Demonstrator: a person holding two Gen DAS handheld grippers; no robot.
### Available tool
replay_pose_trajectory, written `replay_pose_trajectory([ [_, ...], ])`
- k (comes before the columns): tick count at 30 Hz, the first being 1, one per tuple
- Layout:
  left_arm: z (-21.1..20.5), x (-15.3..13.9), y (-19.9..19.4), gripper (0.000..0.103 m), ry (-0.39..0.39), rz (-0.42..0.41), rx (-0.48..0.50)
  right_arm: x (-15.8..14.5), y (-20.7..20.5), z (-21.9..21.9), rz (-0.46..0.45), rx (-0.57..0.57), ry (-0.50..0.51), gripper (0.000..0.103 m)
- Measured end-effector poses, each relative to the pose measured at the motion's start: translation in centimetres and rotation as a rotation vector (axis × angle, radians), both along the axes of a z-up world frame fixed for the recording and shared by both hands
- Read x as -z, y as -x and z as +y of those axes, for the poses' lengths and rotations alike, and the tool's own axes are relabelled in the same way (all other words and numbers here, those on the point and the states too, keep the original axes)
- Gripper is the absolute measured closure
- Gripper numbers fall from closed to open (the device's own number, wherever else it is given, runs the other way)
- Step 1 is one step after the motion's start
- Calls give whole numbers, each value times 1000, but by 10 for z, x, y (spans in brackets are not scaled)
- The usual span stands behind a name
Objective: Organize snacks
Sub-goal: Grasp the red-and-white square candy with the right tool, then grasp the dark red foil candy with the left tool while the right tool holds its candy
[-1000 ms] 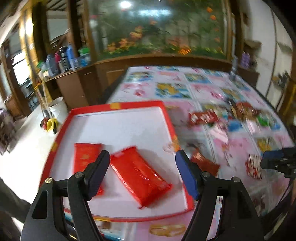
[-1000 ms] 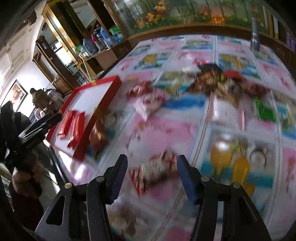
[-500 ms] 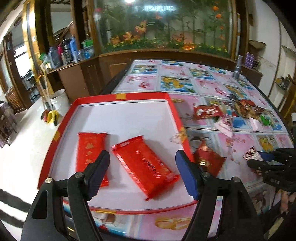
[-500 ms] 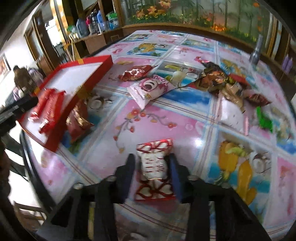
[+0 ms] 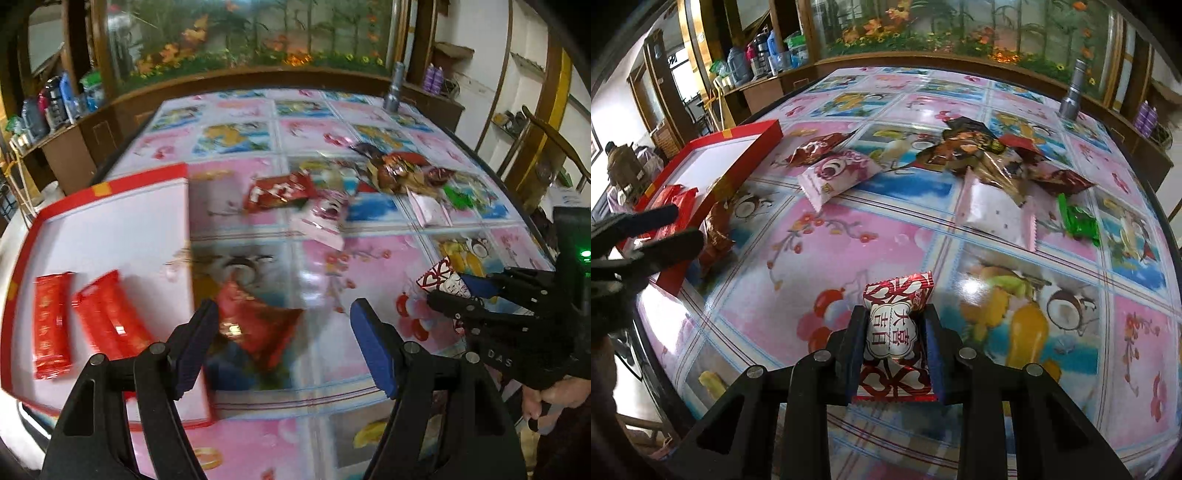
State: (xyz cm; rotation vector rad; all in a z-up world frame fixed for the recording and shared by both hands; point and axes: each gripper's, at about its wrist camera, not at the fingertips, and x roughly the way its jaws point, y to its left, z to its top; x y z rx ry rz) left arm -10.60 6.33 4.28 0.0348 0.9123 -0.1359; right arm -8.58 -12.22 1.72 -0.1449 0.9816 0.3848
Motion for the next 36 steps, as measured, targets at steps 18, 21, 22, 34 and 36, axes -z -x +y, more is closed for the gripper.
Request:
replay_pose_trajectory([
  [18, 51, 11, 30, 30, 77, 64, -67, 1, 1, -8, -22, -24, -49, 71],
  [21, 54, 8, 23, 30, 118, 78, -107, 2, 1, -8, -30, -25, -50, 71],
  [22, 52, 8, 17, 30, 119, 82, -122, 2, 0, -7, -32, -23, -50, 71],
  [34, 33, 27, -16, 30, 168, 142, -209, 2, -5, -25, 3, -21, -186, 71],
  [36, 32, 27, -18, 34, 154, 128, -205, 2, -5, -25, 5, -20, -193, 71],
])
